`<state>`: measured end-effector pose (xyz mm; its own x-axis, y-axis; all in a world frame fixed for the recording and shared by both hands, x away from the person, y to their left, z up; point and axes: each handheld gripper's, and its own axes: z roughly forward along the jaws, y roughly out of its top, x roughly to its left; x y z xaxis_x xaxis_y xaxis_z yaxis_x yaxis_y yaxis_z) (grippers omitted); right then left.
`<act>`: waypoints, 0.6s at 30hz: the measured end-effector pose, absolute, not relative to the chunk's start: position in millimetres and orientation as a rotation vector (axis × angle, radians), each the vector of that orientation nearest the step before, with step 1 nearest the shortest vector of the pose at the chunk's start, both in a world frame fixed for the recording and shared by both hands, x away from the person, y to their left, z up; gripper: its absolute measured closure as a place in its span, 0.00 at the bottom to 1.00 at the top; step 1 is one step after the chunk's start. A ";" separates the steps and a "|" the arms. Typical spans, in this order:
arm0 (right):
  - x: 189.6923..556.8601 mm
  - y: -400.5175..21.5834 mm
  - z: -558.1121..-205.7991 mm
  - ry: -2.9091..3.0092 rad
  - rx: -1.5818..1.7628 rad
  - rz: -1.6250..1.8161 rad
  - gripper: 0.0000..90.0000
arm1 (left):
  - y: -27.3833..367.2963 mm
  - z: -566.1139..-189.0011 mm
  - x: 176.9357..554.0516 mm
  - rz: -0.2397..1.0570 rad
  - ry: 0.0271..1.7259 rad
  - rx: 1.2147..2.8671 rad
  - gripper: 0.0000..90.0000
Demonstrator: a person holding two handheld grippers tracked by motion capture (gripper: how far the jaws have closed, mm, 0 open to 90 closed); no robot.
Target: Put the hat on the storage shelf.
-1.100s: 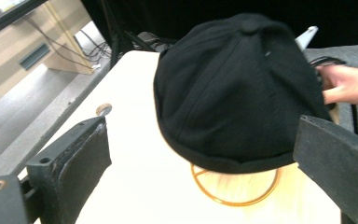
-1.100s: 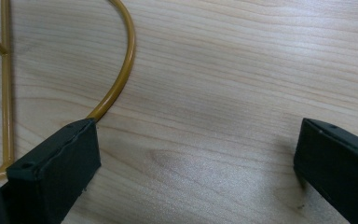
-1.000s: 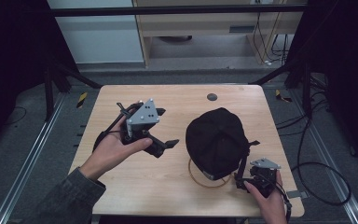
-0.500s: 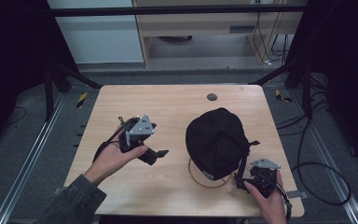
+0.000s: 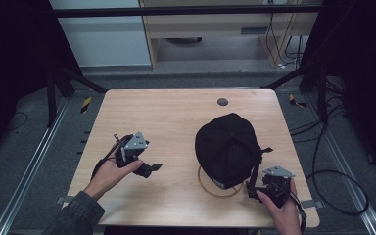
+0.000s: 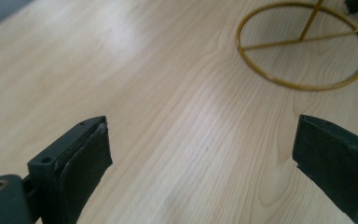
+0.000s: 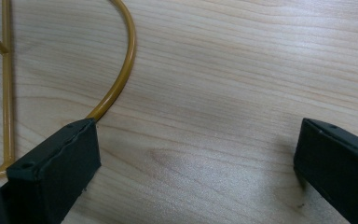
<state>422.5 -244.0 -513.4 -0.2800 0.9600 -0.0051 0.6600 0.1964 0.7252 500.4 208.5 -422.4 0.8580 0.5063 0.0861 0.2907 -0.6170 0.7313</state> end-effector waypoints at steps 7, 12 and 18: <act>422.5 -244.0 -513.3 2.015 1.508 0.861 0.01 | 236.6 -451.5 504.1 0.363 0.660 2.321 0.05; 422.5 -244.0 -513.4 2.014 1.508 0.861 0.01 | 257.6 -462.9 503.6 0.378 0.721 2.329 0.05; 422.5 -244.0 -513.3 2.014 1.508 0.860 0.01 | 275.5 -475.1 497.3 0.381 0.772 2.319 0.04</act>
